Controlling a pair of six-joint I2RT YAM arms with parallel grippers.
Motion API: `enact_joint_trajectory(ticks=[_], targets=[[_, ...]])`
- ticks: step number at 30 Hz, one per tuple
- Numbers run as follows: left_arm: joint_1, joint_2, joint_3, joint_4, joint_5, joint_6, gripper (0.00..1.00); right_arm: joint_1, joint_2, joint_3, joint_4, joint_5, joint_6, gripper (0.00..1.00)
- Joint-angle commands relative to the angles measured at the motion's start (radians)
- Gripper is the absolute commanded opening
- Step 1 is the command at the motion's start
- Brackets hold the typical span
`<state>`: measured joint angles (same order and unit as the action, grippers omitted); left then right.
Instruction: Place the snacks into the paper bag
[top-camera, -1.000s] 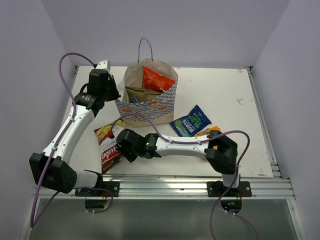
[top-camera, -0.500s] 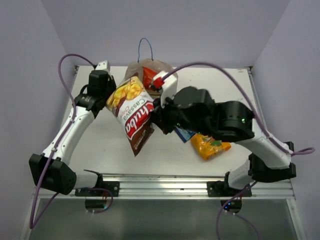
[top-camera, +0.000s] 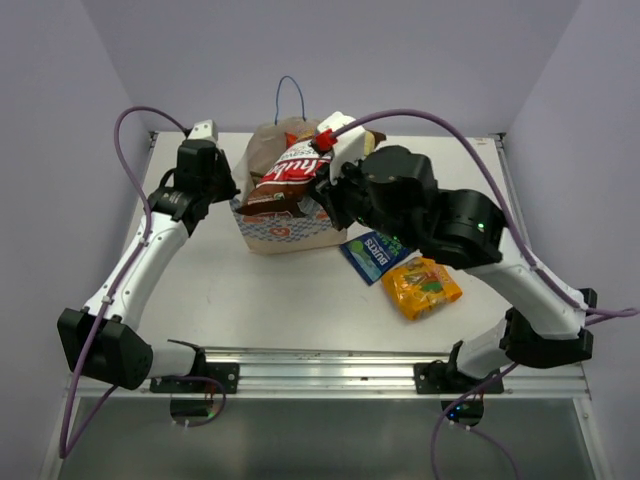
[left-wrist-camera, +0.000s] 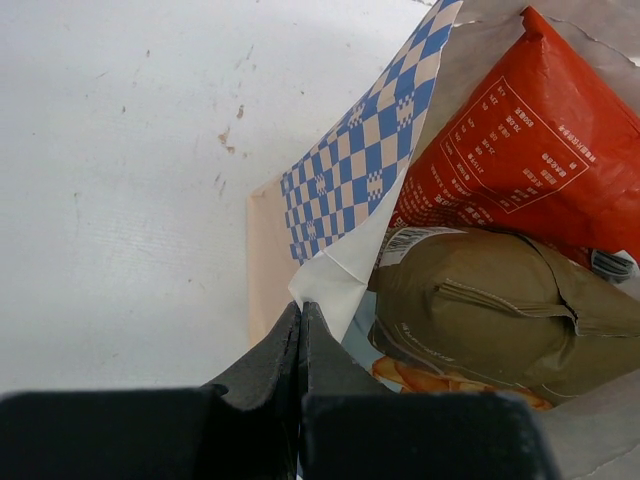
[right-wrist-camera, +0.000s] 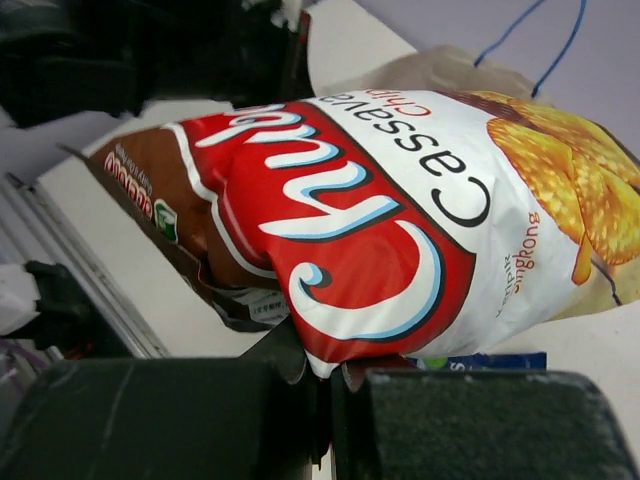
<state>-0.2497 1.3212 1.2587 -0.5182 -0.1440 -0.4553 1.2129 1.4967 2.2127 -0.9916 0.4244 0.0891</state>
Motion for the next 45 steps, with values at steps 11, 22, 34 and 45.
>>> enact_joint_trajectory(ticks=[11, 22, 34, 45], targets=[[-0.008, -0.022, 0.005, 0.004, -0.016, -0.020, 0.00, -0.332, -0.024, -0.326, 0.429, -0.369, -0.054, 0.00], [-0.010, -0.025, -0.022, 0.015, -0.031, -0.022, 0.00, -0.337, 0.160, -0.120, 0.451, -0.634, 0.092, 0.00], [-0.010, -0.027, -0.033, 0.023, -0.039, -0.006, 0.00, -0.369, 0.244, -0.208, 0.565, -0.759, 0.132, 0.00], [-0.011, -0.023, -0.027, 0.018, -0.048, -0.003, 0.00, -0.405, 0.481, 0.035, 0.464, -0.834, 0.179, 0.00]])
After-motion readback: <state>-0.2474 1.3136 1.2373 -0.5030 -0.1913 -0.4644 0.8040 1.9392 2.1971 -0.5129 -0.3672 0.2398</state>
